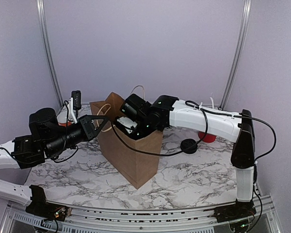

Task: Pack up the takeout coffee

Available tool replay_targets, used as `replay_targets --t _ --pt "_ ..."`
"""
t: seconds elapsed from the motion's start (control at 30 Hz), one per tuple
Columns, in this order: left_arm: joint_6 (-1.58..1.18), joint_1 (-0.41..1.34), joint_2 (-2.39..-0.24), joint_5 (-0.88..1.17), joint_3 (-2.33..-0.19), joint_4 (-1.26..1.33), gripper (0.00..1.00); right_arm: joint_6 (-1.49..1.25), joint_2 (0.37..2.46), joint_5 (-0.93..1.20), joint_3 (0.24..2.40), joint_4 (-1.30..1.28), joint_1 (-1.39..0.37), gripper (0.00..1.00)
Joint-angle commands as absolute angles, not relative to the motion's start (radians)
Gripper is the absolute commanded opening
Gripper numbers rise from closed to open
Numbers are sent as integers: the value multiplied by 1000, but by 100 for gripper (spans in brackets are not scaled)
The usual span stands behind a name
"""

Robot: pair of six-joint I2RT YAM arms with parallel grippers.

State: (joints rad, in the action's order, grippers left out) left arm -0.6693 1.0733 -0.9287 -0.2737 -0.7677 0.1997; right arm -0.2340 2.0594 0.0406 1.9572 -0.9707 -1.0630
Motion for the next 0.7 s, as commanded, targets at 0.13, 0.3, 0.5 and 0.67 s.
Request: replay_targets --t 0.13,0.3,0.5,0.67 --pt "-647 1075 -939 -301 -801 229 0 -200 2076 -37 2098 -1128 -1074 52" --pt "-648 1074 -951 -296 -806 230 0 -207 2060 -37 2118 -1136 -1075 52" --pt "-649 1075 -953 -298 -805 228 0 -202 2060 -14 2086 -1148 -1087 52" --pt "-651 1075 -954 -297 -805 224 0 -206 2042 -8 2017 -1137 -1091 52"
